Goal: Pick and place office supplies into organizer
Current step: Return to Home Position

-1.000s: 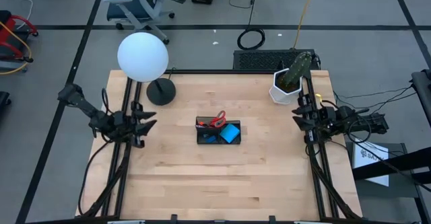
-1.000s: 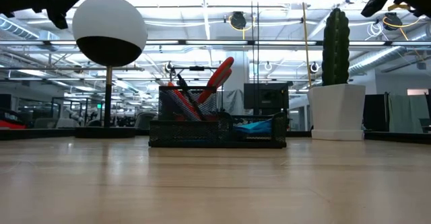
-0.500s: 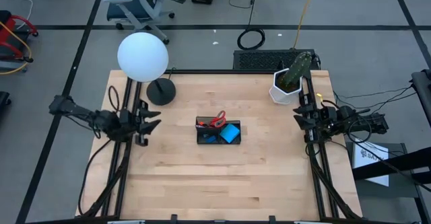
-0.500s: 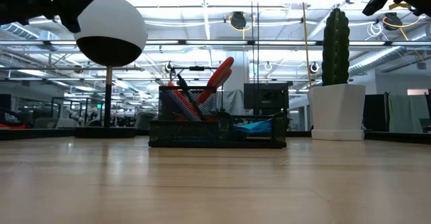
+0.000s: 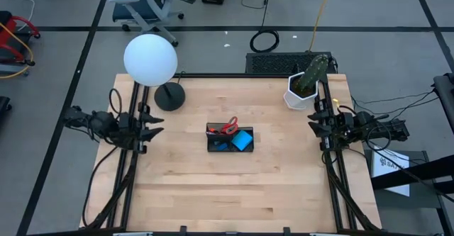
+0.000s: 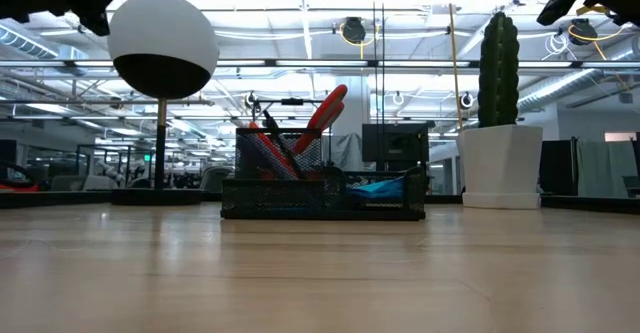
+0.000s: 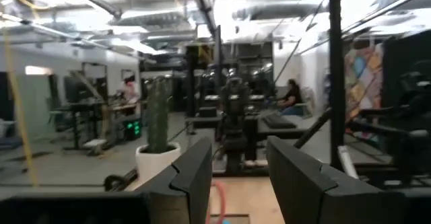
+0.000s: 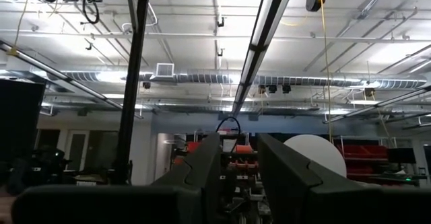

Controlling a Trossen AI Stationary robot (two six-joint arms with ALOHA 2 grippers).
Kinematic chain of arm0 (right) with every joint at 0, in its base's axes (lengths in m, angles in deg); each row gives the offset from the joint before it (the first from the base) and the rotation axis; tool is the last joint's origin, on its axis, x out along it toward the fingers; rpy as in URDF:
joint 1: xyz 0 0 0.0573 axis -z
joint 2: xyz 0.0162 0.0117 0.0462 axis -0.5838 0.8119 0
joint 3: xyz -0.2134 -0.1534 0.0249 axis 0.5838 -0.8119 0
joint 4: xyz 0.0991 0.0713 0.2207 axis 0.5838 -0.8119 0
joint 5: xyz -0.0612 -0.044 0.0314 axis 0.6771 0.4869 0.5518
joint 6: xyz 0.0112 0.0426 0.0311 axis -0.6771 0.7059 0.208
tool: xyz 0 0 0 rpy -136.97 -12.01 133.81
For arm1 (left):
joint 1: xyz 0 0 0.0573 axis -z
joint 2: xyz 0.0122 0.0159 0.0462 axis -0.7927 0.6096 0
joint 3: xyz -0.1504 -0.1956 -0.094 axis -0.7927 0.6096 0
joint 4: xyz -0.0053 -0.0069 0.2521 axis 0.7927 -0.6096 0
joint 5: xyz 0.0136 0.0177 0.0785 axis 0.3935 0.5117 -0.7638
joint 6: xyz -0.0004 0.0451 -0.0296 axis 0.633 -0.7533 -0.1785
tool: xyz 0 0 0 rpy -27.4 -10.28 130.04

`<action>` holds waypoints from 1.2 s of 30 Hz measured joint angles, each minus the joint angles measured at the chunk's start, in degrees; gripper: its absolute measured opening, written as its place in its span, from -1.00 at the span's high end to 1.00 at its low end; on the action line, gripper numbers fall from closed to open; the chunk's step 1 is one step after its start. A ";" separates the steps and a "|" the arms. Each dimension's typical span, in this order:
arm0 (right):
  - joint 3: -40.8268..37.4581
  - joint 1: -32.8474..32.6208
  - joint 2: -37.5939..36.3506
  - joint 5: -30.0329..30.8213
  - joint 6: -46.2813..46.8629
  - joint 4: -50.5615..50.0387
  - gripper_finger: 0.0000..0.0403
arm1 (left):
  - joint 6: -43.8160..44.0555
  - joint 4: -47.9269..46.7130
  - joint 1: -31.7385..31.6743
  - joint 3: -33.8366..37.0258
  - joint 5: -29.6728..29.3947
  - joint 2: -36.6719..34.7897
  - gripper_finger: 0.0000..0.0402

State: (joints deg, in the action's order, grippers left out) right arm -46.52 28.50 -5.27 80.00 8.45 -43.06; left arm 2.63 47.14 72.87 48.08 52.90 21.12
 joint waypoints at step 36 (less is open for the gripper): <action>-5.00 0.00 -0.06 0.60 -2.35 6.69 0.55 | 2.22 13.85 -12.15 8.69 12.27 -0.01 0.28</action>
State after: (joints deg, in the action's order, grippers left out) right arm -51.52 28.50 -5.33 80.60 6.10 -36.37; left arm 4.85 60.99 60.71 56.77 65.17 21.11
